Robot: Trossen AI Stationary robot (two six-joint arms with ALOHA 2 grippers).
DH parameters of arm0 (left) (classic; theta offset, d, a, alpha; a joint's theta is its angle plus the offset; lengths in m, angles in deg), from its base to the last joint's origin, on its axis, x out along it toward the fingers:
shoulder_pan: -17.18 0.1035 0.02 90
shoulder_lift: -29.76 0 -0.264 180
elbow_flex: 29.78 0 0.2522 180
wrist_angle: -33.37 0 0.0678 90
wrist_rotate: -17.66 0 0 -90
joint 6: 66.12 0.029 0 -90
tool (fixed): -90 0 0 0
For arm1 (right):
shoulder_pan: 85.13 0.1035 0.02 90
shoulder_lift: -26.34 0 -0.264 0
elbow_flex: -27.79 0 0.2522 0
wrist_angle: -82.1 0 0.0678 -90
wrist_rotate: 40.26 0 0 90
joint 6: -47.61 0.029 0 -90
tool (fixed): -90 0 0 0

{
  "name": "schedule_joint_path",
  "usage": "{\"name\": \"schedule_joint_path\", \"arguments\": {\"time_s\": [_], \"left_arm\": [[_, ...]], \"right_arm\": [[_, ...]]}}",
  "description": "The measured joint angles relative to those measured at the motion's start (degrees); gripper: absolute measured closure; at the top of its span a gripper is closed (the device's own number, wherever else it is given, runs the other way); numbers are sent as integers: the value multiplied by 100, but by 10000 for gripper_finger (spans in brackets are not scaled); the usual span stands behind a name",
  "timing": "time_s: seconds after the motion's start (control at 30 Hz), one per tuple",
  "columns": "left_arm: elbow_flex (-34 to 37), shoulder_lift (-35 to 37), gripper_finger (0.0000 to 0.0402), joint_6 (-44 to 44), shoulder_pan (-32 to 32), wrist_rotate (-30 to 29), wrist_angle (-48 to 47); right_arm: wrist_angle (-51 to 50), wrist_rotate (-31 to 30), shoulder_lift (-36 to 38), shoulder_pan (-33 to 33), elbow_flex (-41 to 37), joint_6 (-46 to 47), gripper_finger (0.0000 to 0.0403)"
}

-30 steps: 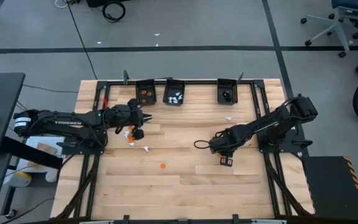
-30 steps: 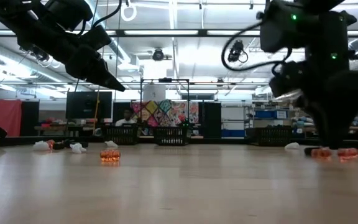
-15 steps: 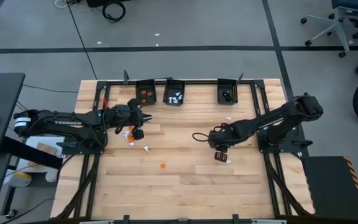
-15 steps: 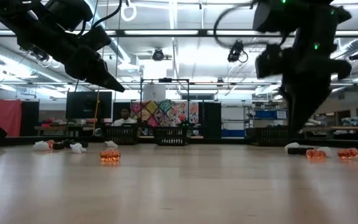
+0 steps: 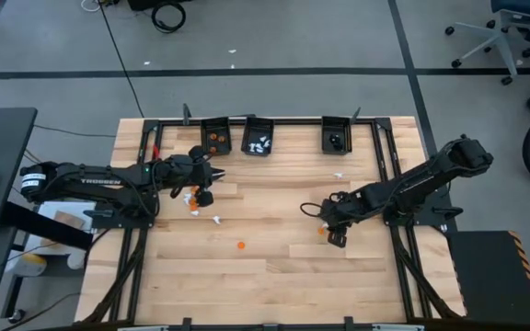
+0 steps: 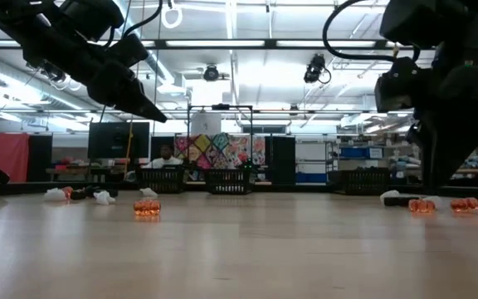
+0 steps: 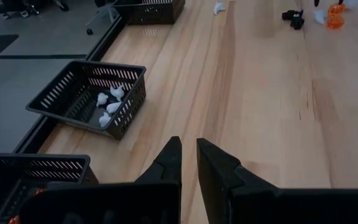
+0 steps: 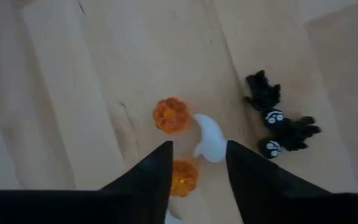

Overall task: Sort Halloween decoration
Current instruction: Put the white ghost toy into the middle black bin

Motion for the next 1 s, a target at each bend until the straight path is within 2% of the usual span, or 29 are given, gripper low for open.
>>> {"name": "schedule_joint_path", "arguments": {"time_s": [0.2, 0.37, 0.57, 1.0], "left_arm": [[0, 0, 374, -2, 0, 0, 0], [0, 0, 374, -2, 0, 0, -6], [0, 0, 374, -7, 0, 0, -29], [0, 0, 374, 3, 0, 0, -27]], "right_arm": [[-19, -387, -255, 68, 0, -220, 180], [117, -418, -670, 68, -2, -385, 167], [236, -420, -910, 73, 26, -496, 192], [185, -480, -623, 62, -17, -524, 280]]}}
